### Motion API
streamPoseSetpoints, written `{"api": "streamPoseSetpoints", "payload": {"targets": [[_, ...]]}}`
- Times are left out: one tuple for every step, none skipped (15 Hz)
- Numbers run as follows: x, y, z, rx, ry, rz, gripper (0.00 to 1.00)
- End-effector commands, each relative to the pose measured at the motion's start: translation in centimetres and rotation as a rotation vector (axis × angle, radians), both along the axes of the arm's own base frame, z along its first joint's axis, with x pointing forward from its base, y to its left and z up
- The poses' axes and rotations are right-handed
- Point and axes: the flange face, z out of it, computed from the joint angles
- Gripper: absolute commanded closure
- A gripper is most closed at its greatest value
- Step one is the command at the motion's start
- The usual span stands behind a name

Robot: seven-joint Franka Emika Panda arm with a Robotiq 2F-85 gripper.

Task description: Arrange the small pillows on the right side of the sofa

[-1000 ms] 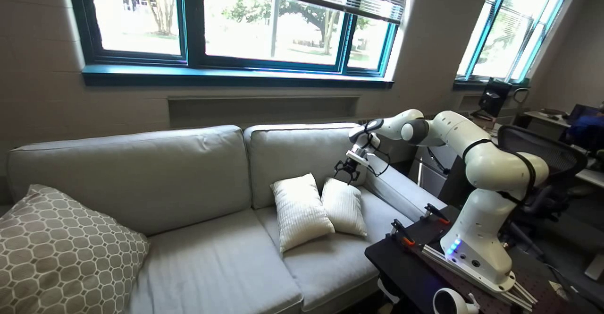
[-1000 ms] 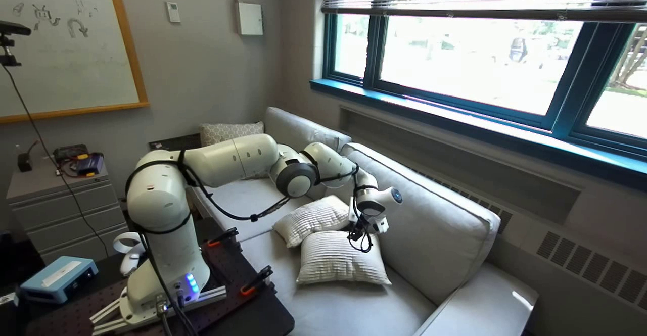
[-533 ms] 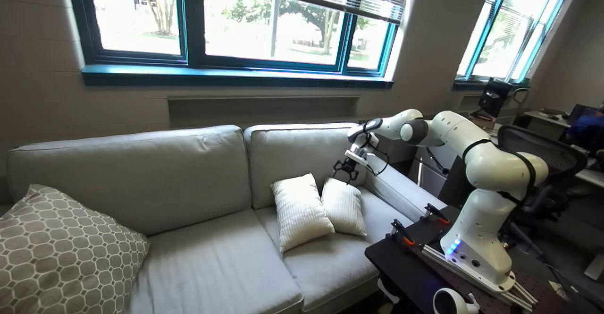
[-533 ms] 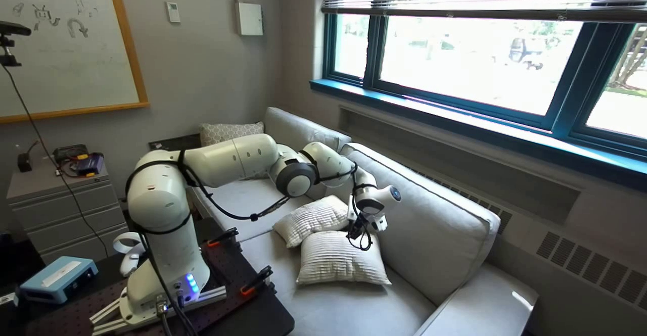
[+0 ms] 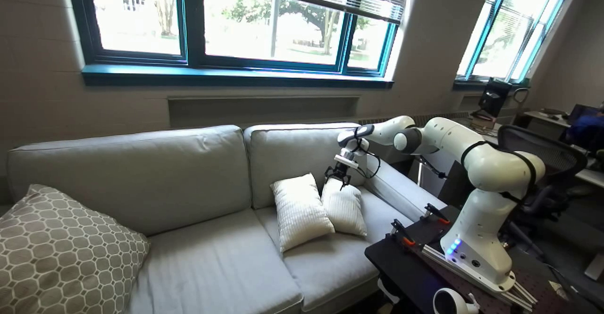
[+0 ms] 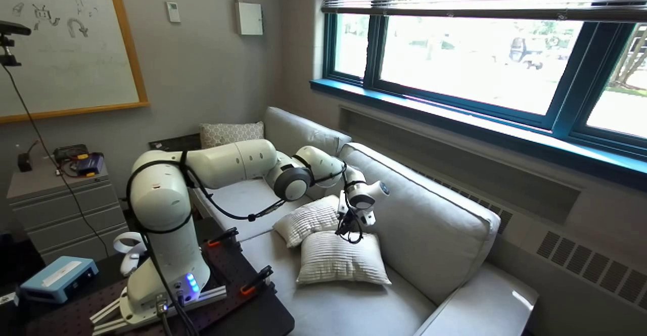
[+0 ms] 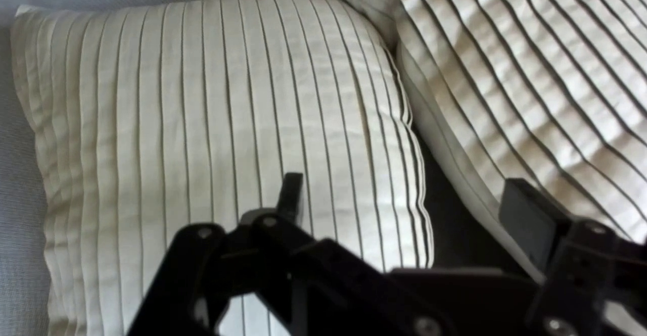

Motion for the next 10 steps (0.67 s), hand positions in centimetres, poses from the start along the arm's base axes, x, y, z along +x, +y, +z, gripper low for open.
{"api": "streamPoseSetpoints", "payload": {"targets": [[1.0,3.8,1.3,-0.064,0.031,0.028,0.00],[1.0,4.6,1.4,-0.085,0.042,0.037,0.00],[1.0,5.4,1.4,-0.114,0.054,0.041,0.00],[0.9,5.9,1.3,-0.150,0.062,0.037,0.00],[0.9,6.4,1.1,-0.196,0.072,0.025,0.00],[1.0,6.7,1.0,-0.248,0.079,0.002,0.00],[1.1,6.6,0.9,-0.302,0.081,-0.030,0.00],[1.1,6.4,0.8,-0.349,0.083,-0.052,0.00],[1.1,5.9,0.6,-0.398,0.092,-0.078,0.00],[0.9,5.3,0.4,-0.443,0.109,-0.108,0.00]]}}
